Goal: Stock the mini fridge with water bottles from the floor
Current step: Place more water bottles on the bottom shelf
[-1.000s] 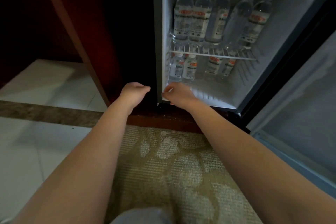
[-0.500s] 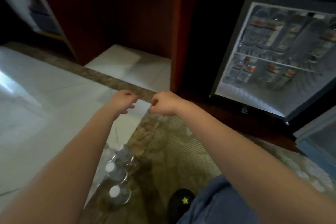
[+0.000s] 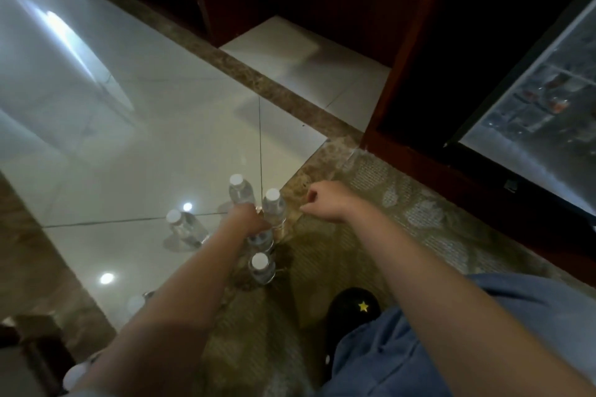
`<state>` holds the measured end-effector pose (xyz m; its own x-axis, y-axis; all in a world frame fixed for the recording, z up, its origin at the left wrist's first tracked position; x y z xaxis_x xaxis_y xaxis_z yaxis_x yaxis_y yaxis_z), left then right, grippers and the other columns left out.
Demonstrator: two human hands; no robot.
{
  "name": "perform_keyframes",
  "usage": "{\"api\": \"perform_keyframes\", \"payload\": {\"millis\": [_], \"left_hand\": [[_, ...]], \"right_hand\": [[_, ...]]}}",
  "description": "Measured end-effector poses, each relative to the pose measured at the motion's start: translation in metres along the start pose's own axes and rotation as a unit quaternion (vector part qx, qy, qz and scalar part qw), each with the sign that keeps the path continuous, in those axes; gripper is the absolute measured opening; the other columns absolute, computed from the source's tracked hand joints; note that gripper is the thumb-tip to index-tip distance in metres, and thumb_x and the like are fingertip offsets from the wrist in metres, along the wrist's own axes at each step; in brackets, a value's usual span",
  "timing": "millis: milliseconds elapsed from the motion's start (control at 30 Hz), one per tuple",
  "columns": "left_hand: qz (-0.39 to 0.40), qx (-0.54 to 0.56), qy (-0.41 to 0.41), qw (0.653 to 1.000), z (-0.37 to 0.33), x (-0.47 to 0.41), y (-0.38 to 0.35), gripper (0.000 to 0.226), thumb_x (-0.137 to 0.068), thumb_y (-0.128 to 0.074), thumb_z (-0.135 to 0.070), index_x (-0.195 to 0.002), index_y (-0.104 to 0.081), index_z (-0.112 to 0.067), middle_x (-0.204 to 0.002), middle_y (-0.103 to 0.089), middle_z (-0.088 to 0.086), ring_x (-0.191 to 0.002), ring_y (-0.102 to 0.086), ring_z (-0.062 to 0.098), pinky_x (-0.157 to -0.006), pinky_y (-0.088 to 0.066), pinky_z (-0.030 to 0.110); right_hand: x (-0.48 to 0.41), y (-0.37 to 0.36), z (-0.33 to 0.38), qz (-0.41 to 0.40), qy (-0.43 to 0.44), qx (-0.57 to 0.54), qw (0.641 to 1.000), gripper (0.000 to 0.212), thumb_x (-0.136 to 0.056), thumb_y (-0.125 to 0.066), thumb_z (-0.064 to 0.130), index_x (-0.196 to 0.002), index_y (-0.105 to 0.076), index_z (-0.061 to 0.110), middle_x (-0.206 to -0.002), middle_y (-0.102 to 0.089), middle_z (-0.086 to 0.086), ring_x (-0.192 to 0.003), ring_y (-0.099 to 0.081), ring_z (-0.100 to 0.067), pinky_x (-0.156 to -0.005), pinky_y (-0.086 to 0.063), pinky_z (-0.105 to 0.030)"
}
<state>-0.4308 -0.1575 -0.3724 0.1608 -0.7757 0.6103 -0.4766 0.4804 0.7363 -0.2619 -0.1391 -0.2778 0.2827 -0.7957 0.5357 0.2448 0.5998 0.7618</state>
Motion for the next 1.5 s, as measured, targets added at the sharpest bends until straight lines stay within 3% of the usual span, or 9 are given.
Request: {"api": "perform_keyframes", "payload": {"millis": [200,500,633,867,967,1100,1200,1333,1500], "left_hand": [[-0.095,-0.038,-0.017,0.995,-0.001,0.003,-0.009,0.017,-0.089,-0.058,-0.019,-0.103,-0.057,-0.01,-0.098,-0.061,0.007,-0.078,-0.052,0.018,-0.066,-0.044,0.029],[-0.085,-0.07,-0.076,0.991,0.001,0.013,0.022,0.022,-0.086,-0.062,-0.017,-0.103,-0.061,-0.003,-0.102,-0.064,0.011,-0.079,-0.052,0.016,-0.071,-0.042,0.022],[-0.086,-0.094,-0.129,0.983,-0.026,0.037,0.074,0.034,-0.084,-0.066,-0.026,-0.114,-0.062,-0.009,-0.114,-0.061,0.009,-0.103,-0.056,0.023,-0.079,-0.039,0.024],[-0.109,-0.122,-0.244,0.956,-0.104,0.099,0.154,0.033,-0.076,-0.074,-0.031,-0.104,-0.065,-0.016,-0.102,-0.059,0.001,-0.096,-0.055,0.019,-0.081,-0.044,0.029],[-0.129,-0.118,-0.293,0.94,-0.136,0.123,0.168,0.022,-0.076,-0.073,-0.032,-0.093,-0.062,-0.021,-0.091,-0.056,-0.004,-0.087,-0.053,0.014,-0.073,-0.04,0.026],[-0.128,-0.103,-0.328,0.93,-0.16,0.137,0.17,0.025,-0.077,-0.073,-0.029,-0.099,-0.066,-0.019,-0.094,-0.058,-0.004,-0.089,-0.056,0.016,-0.079,-0.048,0.033],[-0.132,-0.049,-0.333,0.932,-0.163,0.132,0.164,0.026,-0.076,-0.074,-0.027,-0.099,-0.068,-0.019,-0.096,-0.062,-0.004,-0.09,-0.059,0.015,-0.081,-0.05,0.033],[-0.105,0.151,-0.292,0.939,-0.144,0.105,0.149,0.038,-0.081,-0.07,-0.034,-0.115,-0.063,-0.019,-0.106,-0.06,-0.006,-0.094,-0.059,0.014,-0.087,-0.048,0.029],[-0.219,0.337,-0.147,0.904,-0.086,0.056,0.115,0.04,-0.091,-0.053,-0.043,-0.116,-0.06,-0.013,-0.111,-0.061,0.002,-0.102,-0.057,0.019,-0.081,-0.039,0.027]], "right_hand": [[0.002,-0.016,-0.006,0.013,0.0,0.002,1.0,0.036,-0.092,-0.055,0.036,-0.12,-0.058,0.014,-0.12,-0.06,-0.005,-0.104,-0.057,-0.022,-0.09,-0.05,-0.038],[0.014,-0.001,-0.005,-0.015,0.007,-0.03,0.999,0.036,-0.093,-0.056,0.034,-0.122,-0.057,0.014,-0.124,-0.059,-0.006,-0.107,-0.057,-0.023,-0.089,-0.049,-0.035],[0.021,0.002,-0.002,-0.019,0.014,-0.059,0.998,0.038,-0.091,-0.059,0.033,-0.124,-0.056,0.014,-0.125,-0.058,-0.007,-0.106,-0.056,-0.021,-0.085,-0.048,-0.032],[0.031,0.006,0.02,0.011,0.075,-0.215,0.974,0.09,-0.073,-0.081,0.024,-0.147,-0.029,0.028,-0.143,-0.044,-0.004,-0.127,-0.046,-0.023,-0.094,-0.047,-0.033],[0.038,0.017,0.033,-0.013,0.13,-0.274,0.953,0.091,-0.069,-0.084,0.014,-0.142,-0.032,0.025,-0.121,-0.05,0.009,-0.111,-0.049,-0.008,-0.073,-0.042,-0.005],[0.038,0.036,0.02,-0.081,0.124,-0.37,0.917,0.076,-0.069,-0.083,0.007,-0.134,-0.045,0.019,-0.098,-0.055,0.017,-0.082,-0.053,0.006,-0.055,-0.043,-0.002],[0.034,0.036,0.005,-0.11,0.092,-0.359,0.922,0.064,-0.066,-0.085,0.01,-0.123,-0.056,0.018,-0.098,-0.061,0.011,-0.084,-0.058,0.001,-0.06,-0.045,-0.006],[0.025,0.032,-0.027,-0.15,0.025,-0.32,0.935,0.06,-0.061,-0.089,0.021,-0.113,-0.061,0.021,-0.106,-0.068,0.002,-0.1,-0.064,-0.016,-0.088,-0.052,-0.031],[0.025,0.04,-0.058,-0.174,-0.018,-0.34,0.924,0.055,-0.067,-0.085,0.024,-0.114,-0.057,0.019,-0.106,-0.065,0.001,-0.098,-0.06,-0.017,-0.088,-0.048,-0.031]]}}
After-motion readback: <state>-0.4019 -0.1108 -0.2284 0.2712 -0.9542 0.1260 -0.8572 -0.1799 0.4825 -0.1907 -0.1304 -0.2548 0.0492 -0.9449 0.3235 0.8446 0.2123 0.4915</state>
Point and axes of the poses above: each hand's wrist, its own x-axis away from the middle knuckle, its own y-axis out of the back of the hand, z = x × y, the point moved 9 cm from there along -x, towards the middle knuckle
